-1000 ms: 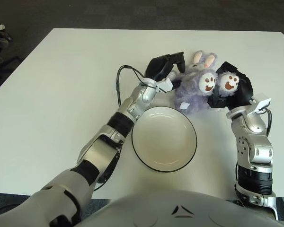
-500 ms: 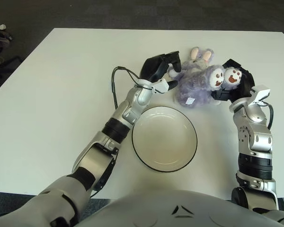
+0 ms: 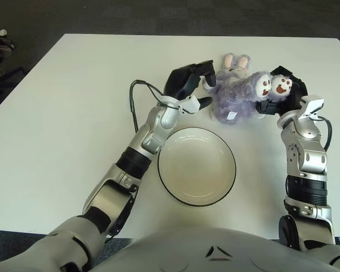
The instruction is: Put the doll into the plate.
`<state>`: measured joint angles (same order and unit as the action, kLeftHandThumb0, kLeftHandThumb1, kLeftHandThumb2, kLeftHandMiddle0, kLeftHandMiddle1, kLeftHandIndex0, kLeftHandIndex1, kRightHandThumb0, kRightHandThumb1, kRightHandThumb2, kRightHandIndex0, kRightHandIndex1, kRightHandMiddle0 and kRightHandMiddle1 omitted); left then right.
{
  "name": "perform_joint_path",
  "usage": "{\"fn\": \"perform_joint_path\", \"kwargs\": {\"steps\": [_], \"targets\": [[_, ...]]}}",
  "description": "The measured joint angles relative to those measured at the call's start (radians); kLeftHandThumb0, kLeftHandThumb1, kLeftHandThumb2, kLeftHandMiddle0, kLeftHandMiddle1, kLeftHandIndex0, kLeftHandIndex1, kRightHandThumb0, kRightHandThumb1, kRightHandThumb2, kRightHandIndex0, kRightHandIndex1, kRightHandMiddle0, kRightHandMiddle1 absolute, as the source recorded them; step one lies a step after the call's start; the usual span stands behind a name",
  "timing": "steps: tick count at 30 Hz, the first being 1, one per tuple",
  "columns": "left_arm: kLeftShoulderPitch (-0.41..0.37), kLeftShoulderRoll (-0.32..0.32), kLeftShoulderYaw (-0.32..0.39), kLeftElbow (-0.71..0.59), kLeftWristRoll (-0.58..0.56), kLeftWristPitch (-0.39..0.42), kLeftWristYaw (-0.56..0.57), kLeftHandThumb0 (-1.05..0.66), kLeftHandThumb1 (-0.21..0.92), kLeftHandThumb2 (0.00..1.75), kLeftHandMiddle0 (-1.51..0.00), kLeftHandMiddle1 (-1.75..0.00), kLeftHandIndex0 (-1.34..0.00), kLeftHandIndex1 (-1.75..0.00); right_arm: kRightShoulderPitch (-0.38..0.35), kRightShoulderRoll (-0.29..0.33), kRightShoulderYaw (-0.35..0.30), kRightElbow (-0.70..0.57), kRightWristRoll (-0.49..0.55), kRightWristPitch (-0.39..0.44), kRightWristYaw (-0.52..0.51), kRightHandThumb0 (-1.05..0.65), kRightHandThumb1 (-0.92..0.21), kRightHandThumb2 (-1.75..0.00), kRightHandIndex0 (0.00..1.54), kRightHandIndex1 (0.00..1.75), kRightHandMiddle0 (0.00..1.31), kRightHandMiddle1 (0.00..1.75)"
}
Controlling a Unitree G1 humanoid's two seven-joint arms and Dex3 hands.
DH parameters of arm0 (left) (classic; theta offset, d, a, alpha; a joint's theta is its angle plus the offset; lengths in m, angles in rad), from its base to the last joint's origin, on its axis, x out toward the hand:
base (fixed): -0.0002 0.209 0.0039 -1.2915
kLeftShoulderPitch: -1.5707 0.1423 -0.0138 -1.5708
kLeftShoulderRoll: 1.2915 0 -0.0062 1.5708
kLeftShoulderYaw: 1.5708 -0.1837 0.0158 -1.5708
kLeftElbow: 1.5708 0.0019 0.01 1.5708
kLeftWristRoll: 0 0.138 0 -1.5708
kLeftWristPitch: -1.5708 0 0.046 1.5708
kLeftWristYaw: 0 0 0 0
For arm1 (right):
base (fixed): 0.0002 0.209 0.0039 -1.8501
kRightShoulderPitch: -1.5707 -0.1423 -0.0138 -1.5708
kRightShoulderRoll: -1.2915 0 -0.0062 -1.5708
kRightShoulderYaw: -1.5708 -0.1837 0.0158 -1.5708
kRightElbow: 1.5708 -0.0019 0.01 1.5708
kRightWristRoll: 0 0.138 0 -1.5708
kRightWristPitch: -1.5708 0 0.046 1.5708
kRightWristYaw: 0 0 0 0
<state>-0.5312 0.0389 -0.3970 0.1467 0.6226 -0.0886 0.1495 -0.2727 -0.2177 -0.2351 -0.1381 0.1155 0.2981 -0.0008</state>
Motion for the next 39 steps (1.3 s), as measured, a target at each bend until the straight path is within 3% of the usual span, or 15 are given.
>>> {"fn": "perform_joint_path", "kwargs": {"steps": [24,29,32,35,39], "targets": [[0.017,0.004,0.002,-0.028,0.002,0.043,-0.018,-0.01,0.06,1.54,-0.73,-1.66,-0.73,-1.63,-0.029,-0.005,-0.004,0.037,-0.007,0.033,0.005,-0.01,-0.09,-1.48,0.74,1.65,0.73,1.56],[0.017,0.003,0.005,-0.021,-0.005,0.043,-0.018,-0.01,0.06,1.54,-0.73,-1.66,-0.73,-1.63,-0.020,-0.005,0.000,0.023,-0.006,0.039,0.012,-0.01,-0.19,-1.29,0.78,1.55,0.72,1.40],[0.017,0.001,0.007,-0.016,-0.009,0.044,-0.018,-0.01,0.06,1.54,-0.73,-1.66,-0.73,-1.63,-0.013,-0.004,0.005,0.005,-0.003,0.039,0.023,-0.01,-0.34,-1.07,0.66,1.38,0.74,1.43],[0.017,-0.001,0.008,-0.010,-0.011,0.046,-0.018,-0.01,0.06,1.54,-0.73,-1.66,-0.73,-1.63,0.006,-0.001,0.012,-0.033,0.004,0.040,0.034,-0.01,-0.40,-0.99,0.61,1.31,0.74,1.45],[0.016,-0.004,0.013,0.003,-0.013,0.050,-0.018,-0.01,0.06,1.54,-0.73,-1.66,-0.73,-1.63,0.016,0.002,0.018,-0.052,0.036,0.040,0.071,-0.01,-0.38,-1.00,0.66,1.28,0.73,1.47]]}}
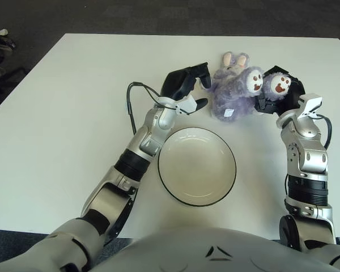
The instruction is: Put the doll into the plate.
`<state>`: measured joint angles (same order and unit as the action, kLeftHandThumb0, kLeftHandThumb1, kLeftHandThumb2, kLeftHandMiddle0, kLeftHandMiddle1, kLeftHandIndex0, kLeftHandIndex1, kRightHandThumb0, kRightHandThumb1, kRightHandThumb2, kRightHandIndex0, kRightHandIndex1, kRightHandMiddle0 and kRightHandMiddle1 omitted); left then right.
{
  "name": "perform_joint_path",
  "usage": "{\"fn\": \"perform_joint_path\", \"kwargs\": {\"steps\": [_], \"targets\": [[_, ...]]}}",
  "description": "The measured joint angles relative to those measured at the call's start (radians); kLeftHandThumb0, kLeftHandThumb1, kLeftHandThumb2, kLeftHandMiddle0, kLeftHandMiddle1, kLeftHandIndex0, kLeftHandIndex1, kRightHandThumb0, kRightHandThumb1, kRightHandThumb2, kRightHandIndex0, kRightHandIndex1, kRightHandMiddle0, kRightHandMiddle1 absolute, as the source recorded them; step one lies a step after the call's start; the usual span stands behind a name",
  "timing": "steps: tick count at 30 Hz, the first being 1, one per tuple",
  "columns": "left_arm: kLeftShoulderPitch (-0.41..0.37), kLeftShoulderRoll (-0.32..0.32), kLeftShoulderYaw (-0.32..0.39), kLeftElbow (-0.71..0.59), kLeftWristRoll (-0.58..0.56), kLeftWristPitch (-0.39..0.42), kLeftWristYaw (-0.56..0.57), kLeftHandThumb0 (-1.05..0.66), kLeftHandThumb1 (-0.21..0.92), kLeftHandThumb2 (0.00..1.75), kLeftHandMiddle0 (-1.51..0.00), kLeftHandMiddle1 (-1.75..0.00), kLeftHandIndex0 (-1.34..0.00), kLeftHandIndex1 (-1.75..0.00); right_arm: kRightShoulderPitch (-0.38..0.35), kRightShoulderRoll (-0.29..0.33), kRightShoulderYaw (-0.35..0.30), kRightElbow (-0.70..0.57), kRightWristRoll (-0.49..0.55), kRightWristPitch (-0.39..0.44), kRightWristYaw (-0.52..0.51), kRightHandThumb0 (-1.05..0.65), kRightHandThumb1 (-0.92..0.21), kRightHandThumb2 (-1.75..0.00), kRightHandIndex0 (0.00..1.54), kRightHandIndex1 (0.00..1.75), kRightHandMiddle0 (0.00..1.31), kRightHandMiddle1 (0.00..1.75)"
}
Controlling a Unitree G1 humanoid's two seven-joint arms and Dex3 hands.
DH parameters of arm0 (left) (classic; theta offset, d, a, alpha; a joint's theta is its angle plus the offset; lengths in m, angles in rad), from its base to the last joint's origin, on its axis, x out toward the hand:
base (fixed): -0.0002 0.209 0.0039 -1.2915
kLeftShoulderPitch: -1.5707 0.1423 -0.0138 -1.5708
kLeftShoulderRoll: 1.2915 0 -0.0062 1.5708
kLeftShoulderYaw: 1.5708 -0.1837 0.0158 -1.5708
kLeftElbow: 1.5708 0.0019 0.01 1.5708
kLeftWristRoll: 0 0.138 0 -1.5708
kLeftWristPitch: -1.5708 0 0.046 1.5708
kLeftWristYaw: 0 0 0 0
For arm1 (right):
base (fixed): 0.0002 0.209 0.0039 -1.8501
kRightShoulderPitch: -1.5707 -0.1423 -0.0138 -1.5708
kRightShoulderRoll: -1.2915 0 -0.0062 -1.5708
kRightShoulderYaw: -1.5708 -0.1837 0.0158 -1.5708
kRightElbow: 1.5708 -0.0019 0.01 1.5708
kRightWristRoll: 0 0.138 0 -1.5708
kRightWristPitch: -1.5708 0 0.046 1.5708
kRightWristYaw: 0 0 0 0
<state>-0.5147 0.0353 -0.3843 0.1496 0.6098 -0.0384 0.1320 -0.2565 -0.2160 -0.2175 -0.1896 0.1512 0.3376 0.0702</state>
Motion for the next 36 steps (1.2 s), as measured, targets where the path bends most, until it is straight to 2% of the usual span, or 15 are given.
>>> {"fn": "perform_joint_path", "kwargs": {"steps": [5,8,11,14,15,18,21,22,23,24,26,28,34,36], "targets": [[0.000,-0.008,0.004,0.017,0.000,0.010,0.010,-0.01,0.06,1.54,-0.73,-1.66,-0.73,-1.64,0.012,0.008,0.010,-0.031,0.029,0.010,0.026,-0.01,-0.37,-1.04,0.63,1.32,0.72,1.50],[0.000,-0.020,0.013,0.023,0.004,0.022,0.037,-0.01,0.10,1.51,-0.70,-1.67,-0.70,-1.64,0.014,0.022,0.042,-0.086,0.029,0.047,0.024,-0.01,-0.23,-1.26,0.74,1.52,0.68,1.47],[0.000,-0.031,0.014,0.026,0.013,0.036,0.063,-0.01,0.17,1.43,-0.65,-1.68,-0.65,-1.65,0.008,0.033,0.074,-0.134,0.038,0.081,0.034,-0.01,-0.17,-1.36,0.78,1.61,0.67,1.46],[0.000,-0.042,0.012,0.026,0.025,0.055,0.071,-0.01,0.34,1.22,-0.54,-1.66,-0.54,-1.63,0.007,0.037,0.094,-0.163,0.069,0.084,0.068,-0.01,-0.14,-1.41,0.73,1.61,0.69,1.55],[0.000,-0.044,0.011,0.026,0.028,0.060,0.071,-0.01,0.43,1.09,-0.50,-1.63,-0.49,-1.61,0.007,0.037,0.096,-0.169,0.076,0.084,0.079,-0.01,-0.13,-1.43,0.72,1.62,0.69,1.58],[0.000,-0.044,0.008,0.026,0.040,0.083,0.071,0.25,0.60,0.78,-0.54,-1.52,-0.26,-1.41,0.006,0.038,0.100,-0.176,0.100,0.084,0.100,-0.01,-0.12,-1.45,0.71,1.64,0.69,1.61],[0.002,-0.044,0.007,0.026,0.049,0.095,0.079,0.33,0.72,0.57,-0.52,-1.47,-0.14,-1.33,0.006,0.040,0.109,-0.176,0.108,0.084,0.108,-0.01,-0.12,-1.47,0.70,1.65,0.69,1.63],[0.004,-0.044,0.005,0.025,0.050,0.095,0.085,0.17,0.66,0.62,-0.48,-1.43,-0.11,-1.31,0.005,0.045,0.115,-0.176,0.112,0.084,0.111,-0.01,-0.12,-1.47,0.70,1.65,0.69,1.64],[0.006,-0.044,0.004,0.025,0.050,0.095,0.091,-0.05,0.52,0.77,-0.42,-1.35,-0.07,-1.28,0.003,0.048,0.117,-0.176,0.114,0.084,0.112,-0.01,-0.12,-1.47,0.69,1.65,0.68,1.64],[0.010,-0.044,0.004,0.024,0.050,0.092,0.097,-0.19,0.43,0.87,-0.37,-1.30,-0.05,-1.25,0.001,0.052,0.120,-0.176,0.120,0.085,0.117,-0.01,-0.13,-1.47,0.69,1.66,0.68,1.65],[0.019,-0.043,0.005,0.019,0.043,0.079,0.108,-0.29,0.33,0.98,-0.32,-1.25,-0.02,-1.19,-0.003,0.059,0.129,-0.176,0.144,0.093,0.132,-0.01,-0.14,-1.47,0.68,1.67,0.67,1.65],[0.026,-0.043,0.005,0.013,0.036,0.063,0.112,-0.33,0.27,1.06,-0.28,-1.23,-0.01,-1.14,-0.006,0.063,0.134,-0.176,0.158,0.099,0.144,-0.01,-0.14,-1.46,0.67,1.67,0.66,1.66],[0.057,-0.036,0.009,-0.040,-0.001,0.027,0.095,-0.30,0.22,1.13,-0.22,-1.24,0.00,-1.07,-0.008,0.069,0.143,-0.179,0.187,0.108,0.170,-0.01,-0.15,-1.45,0.66,1.67,0.65,1.66],[0.060,-0.035,0.012,-0.047,-0.015,0.019,0.085,-0.28,0.22,1.15,-0.21,-1.25,0.00,-1.06,-0.009,0.071,0.155,-0.176,0.186,0.091,0.181,-0.01,-0.15,-1.44,0.73,1.69,0.63,1.57]]}}
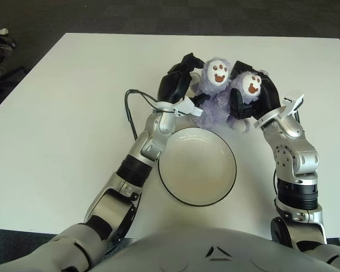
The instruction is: Put the doll into the plate.
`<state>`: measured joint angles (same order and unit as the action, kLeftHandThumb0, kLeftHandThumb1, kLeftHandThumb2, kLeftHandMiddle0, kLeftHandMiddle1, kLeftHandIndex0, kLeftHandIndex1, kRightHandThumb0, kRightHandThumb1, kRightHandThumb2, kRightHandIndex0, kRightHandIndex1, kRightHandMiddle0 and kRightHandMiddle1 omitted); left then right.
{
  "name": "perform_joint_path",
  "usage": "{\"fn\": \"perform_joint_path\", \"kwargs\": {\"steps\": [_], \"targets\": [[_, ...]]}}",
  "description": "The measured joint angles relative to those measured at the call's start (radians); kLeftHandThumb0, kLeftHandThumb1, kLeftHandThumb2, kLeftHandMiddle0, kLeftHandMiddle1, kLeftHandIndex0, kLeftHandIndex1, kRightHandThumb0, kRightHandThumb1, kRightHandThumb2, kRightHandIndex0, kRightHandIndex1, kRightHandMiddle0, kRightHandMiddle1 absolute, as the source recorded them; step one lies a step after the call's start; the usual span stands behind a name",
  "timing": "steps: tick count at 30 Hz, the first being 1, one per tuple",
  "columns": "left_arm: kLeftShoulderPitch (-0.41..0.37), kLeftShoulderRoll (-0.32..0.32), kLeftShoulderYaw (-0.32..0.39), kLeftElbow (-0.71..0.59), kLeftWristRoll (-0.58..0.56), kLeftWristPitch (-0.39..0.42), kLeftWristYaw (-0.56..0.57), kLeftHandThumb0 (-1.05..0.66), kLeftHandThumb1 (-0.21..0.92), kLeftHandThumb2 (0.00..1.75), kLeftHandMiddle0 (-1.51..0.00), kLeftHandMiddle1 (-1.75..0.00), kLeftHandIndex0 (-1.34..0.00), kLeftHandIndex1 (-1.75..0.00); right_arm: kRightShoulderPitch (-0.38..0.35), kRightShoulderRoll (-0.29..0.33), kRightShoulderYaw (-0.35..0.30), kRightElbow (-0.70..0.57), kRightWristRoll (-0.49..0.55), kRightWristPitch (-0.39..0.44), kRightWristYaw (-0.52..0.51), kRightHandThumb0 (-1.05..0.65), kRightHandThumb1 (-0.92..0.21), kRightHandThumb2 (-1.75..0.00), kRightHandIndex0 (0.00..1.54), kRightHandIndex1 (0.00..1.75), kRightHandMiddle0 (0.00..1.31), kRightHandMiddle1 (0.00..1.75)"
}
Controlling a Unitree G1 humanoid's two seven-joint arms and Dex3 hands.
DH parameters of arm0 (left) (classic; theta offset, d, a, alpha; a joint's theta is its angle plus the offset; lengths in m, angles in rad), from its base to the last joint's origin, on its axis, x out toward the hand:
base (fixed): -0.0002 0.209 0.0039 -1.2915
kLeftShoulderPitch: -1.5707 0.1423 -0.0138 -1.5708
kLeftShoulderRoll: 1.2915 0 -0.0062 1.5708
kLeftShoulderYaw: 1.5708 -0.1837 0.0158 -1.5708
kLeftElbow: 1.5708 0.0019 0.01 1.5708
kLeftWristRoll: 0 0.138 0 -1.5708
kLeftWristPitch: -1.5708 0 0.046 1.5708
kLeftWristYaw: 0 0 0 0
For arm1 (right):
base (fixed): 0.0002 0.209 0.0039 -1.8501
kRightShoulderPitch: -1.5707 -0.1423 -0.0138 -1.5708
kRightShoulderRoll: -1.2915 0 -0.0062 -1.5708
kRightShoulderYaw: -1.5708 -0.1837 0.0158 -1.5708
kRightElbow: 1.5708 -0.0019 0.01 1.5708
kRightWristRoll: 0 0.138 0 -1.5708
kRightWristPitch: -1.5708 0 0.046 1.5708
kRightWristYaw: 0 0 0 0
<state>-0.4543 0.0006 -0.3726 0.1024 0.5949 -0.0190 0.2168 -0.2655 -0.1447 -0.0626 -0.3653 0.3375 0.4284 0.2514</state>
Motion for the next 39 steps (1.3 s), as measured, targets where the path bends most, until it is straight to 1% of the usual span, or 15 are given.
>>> {"fn": "perform_joint_path", "kwargs": {"steps": [4,5,9,10,12,13,16,22,23,24,25,28,31,34,39], "targets": [[0.009,0.004,0.003,-0.018,-0.018,-0.015,-0.011,-0.26,0.23,1.16,-0.20,-1.25,0.00,-1.06,-0.001,0.018,0.029,0.015,-0.005,-0.067,0.022,-0.01,-0.20,-1.33,0.77,1.59,0.60,1.53],[0.012,0.005,0.003,-0.022,-0.020,-0.021,-0.011,-0.26,0.23,1.17,-0.20,-1.25,0.00,-1.07,-0.001,0.018,0.033,0.013,-0.005,-0.077,0.028,-0.01,-0.20,-1.33,0.77,1.60,0.60,1.52],[0.023,0.008,0.003,-0.028,-0.026,-0.055,-0.011,-0.24,0.24,1.18,-0.20,-1.25,0.00,-1.13,0.012,-0.005,0.051,-0.036,-0.012,-0.077,0.035,-0.01,-0.23,-1.28,0.76,1.55,0.61,1.51],[0.027,0.010,0.004,-0.028,-0.027,-0.059,-0.010,-0.24,0.24,1.18,-0.20,-1.24,0.00,-1.15,0.011,-0.009,0.057,-0.038,-0.016,-0.079,0.035,-0.01,-0.26,-1.22,0.74,1.47,0.62,1.54],[0.033,0.012,0.005,-0.027,-0.027,-0.065,-0.007,-0.24,0.24,1.18,-0.21,-1.25,0.00,-1.21,0.008,-0.003,0.070,-0.033,-0.024,-0.084,0.035,-0.01,-0.30,-1.17,0.71,1.41,0.63,1.55],[0.034,0.012,0.006,-0.026,-0.027,-0.068,-0.006,-0.25,0.26,1.18,-0.21,-1.29,-0.01,-1.31,0.008,0.003,0.074,-0.029,-0.024,-0.089,0.035,-0.01,-0.31,-1.13,0.70,1.39,0.65,1.54],[0.035,0.013,0.008,-0.022,-0.027,-0.087,0.002,-0.28,0.29,1.18,-0.23,-1.34,-0.04,-1.44,0.008,0.002,0.069,-0.014,-0.024,-0.109,0.048,-0.01,-0.34,-1.09,0.68,1.35,0.67,1.53],[0.035,0.019,0.013,0.006,-0.028,-0.171,0.038,-0.30,0.36,1.14,-0.27,-1.41,-0.11,-1.55,0.008,-0.025,0.072,-0.011,-0.042,-0.118,0.061,-0.01,-0.34,-1.08,0.67,1.32,0.68,1.54],[0.034,0.020,0.014,0.014,-0.028,-0.186,0.045,-0.24,0.43,1.07,-0.30,-1.44,-0.14,-1.59,0.008,-0.026,0.073,-0.011,-0.043,-0.118,0.061,-0.01,-0.34,-1.08,0.67,1.32,0.69,1.54],[0.034,0.021,0.015,0.022,-0.028,-0.199,0.052,-0.16,0.54,0.94,-0.33,-1.48,-0.16,-1.63,0.008,-0.028,0.074,-0.011,-0.045,-0.117,0.061,-0.01,-0.34,-1.08,0.67,1.32,0.69,1.53],[0.034,0.022,0.016,0.028,-0.028,-0.211,0.058,-0.10,0.61,0.86,-0.36,-1.51,-0.18,-1.65,0.008,-0.030,0.075,-0.012,-0.047,-0.115,0.061,-0.01,-0.33,-1.09,0.68,1.31,0.70,1.53],[0.034,0.029,0.018,0.047,-0.023,-0.246,0.077,-0.04,0.70,0.76,-0.39,-1.54,-0.20,-1.67,0.008,-0.039,0.080,-0.017,-0.052,-0.105,0.061,-0.01,-0.32,-1.10,0.70,1.31,0.70,1.53],[0.033,0.033,0.019,0.060,-0.016,-0.266,0.089,-0.02,0.72,0.74,-0.39,-1.56,-0.21,-1.67,0.008,-0.045,0.082,-0.022,-0.052,-0.092,0.061,-0.01,-0.30,-1.13,0.73,1.33,0.68,1.53],[0.032,0.034,0.020,0.066,-0.014,-0.276,0.092,-0.01,0.70,0.79,-0.38,-1.60,-0.22,-1.69,0.007,-0.051,0.084,-0.027,-0.052,-0.075,0.060,-0.01,-0.31,-1.11,0.72,1.31,0.68,1.54],[0.031,0.034,0.023,0.068,-0.015,-0.280,0.096,0.00,0.63,0.91,-0.38,-1.65,-0.26,-1.73,0.007,-0.047,0.084,-0.027,-0.052,-0.073,0.055,-0.01,-0.39,-1.01,0.66,1.26,0.69,1.52]]}}
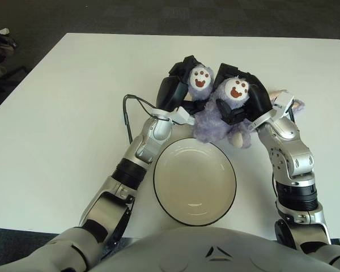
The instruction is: Put the doll into the plate.
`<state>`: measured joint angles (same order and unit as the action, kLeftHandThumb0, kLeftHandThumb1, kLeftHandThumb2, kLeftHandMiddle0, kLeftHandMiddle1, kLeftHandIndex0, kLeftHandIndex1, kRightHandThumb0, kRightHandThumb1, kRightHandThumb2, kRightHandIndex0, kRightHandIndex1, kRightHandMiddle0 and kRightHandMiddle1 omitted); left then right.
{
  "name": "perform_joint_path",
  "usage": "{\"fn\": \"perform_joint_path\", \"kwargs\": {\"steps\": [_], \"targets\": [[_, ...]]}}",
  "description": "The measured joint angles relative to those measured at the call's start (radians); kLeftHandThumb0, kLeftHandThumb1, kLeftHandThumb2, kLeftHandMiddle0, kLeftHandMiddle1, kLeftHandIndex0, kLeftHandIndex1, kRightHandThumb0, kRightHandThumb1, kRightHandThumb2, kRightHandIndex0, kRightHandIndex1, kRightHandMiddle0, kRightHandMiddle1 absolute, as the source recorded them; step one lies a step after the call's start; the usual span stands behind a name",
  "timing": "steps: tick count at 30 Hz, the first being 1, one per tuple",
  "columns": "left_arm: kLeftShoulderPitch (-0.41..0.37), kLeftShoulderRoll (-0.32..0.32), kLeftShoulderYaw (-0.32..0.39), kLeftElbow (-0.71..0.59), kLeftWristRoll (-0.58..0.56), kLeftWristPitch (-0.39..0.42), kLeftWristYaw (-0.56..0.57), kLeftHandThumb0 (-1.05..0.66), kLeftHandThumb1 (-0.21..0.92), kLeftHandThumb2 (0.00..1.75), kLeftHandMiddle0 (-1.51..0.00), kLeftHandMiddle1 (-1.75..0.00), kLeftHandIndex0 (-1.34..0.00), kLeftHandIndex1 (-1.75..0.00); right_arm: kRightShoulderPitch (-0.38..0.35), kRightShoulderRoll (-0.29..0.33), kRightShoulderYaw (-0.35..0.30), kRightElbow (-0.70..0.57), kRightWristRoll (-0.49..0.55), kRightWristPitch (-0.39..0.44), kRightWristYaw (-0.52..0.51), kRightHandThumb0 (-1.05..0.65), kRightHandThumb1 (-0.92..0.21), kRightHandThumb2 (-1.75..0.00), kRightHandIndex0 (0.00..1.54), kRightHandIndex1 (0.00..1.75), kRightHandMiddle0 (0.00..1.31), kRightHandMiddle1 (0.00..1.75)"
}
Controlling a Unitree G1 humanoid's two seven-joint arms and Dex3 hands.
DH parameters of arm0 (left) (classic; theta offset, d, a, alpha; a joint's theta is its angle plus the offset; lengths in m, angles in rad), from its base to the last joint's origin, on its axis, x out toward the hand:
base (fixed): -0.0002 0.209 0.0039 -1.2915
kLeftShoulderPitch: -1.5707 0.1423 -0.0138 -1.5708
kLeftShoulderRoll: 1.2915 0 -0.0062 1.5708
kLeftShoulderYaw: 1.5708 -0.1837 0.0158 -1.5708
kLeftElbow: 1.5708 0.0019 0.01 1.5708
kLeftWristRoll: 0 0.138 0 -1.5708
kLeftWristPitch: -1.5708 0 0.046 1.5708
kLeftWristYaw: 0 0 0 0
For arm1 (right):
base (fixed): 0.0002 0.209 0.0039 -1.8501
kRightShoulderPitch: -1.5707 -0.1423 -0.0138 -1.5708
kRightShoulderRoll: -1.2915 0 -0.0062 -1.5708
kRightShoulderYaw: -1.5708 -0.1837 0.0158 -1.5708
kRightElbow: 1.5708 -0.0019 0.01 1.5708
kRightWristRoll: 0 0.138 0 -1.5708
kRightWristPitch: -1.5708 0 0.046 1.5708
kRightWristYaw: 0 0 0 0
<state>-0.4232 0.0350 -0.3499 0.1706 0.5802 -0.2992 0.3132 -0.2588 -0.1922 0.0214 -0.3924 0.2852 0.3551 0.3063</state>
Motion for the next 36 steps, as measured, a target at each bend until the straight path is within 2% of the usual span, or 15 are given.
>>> {"fn": "perform_joint_path", "kwargs": {"steps": [5,8,12,16,23,25,26,28,32,36], "targets": [[-0.001,-0.002,0.002,0.000,-0.002,0.000,0.000,0.00,0.57,0.99,-0.41,-1.67,-0.28,-1.74,0.001,0.003,0.000,0.000,0.000,-0.001,-0.001,-0.01,-0.40,-0.99,0.64,1.26,0.70,1.52],[-0.001,-0.005,0.003,0.000,-0.007,0.000,-0.002,0.00,0.48,1.12,-0.49,-1.70,-0.30,-1.75,0.002,0.001,0.000,-0.007,0.001,0.016,-0.004,-0.01,-0.40,-0.99,0.65,1.25,0.70,1.51],[-0.001,-0.011,0.005,-0.001,-0.008,0.000,0.001,-0.01,0.34,1.28,-0.61,-1.73,-0.37,-1.71,0.002,0.001,-0.001,-0.020,0.008,0.053,-0.013,-0.01,-0.32,-1.10,0.72,1.30,0.68,1.53],[0.000,-0.022,0.006,-0.007,0.011,0.012,0.016,-0.01,0.26,1.36,-0.68,-1.74,-0.45,-1.66,0.002,0.000,-0.001,-0.023,0.003,0.060,-0.025,-0.01,-0.21,-1.26,0.80,1.48,0.65,1.48],[0.004,-0.049,0.006,-0.045,0.054,0.086,0.028,-0.02,0.20,1.38,-0.74,-1.72,-0.58,-1.52,0.002,-0.008,-0.007,-0.030,-0.008,0.059,-0.040,-0.01,-0.28,-1.21,0.78,1.52,0.54,1.50],[0.006,-0.059,0.006,-0.056,0.056,0.107,0.028,-0.02,0.18,1.40,-0.75,-1.73,-0.62,-1.48,0.007,-0.009,-0.030,-0.036,0.009,0.059,-0.036,-0.01,-0.31,-1.19,0.76,1.52,0.51,1.52],[0.007,-0.063,0.006,-0.063,0.056,0.117,0.027,-0.02,0.15,1.42,-0.76,-1.73,-0.66,-1.45,0.011,-0.011,-0.049,-0.041,0.026,0.060,-0.032,-0.01,-0.35,-1.15,0.68,1.55,0.51,1.55],[0.012,-0.068,0.006,-0.076,0.056,0.131,0.026,-0.02,0.12,1.43,-0.77,-1.74,-0.70,-1.41,0.022,-0.018,-0.092,-0.052,0.067,0.065,-0.021,0.00,-0.38,-1.13,0.60,1.57,0.51,1.57],[0.021,-0.068,0.007,-0.094,0.057,0.148,0.026,-0.01,0.11,1.45,-0.73,-1.65,-0.72,-1.55,0.029,-0.046,-0.170,-0.050,0.137,0.078,0.008,0.00,-0.48,-1.05,0.48,1.63,0.44,1.63],[0.027,-0.068,0.007,-0.098,0.058,0.153,0.026,-0.01,0.09,1.47,-0.73,-1.63,-0.72,-1.59,-0.002,-0.097,-0.243,0.058,0.202,0.077,0.078,0.00,-0.53,-1.01,0.41,1.66,0.39,1.66]]}}
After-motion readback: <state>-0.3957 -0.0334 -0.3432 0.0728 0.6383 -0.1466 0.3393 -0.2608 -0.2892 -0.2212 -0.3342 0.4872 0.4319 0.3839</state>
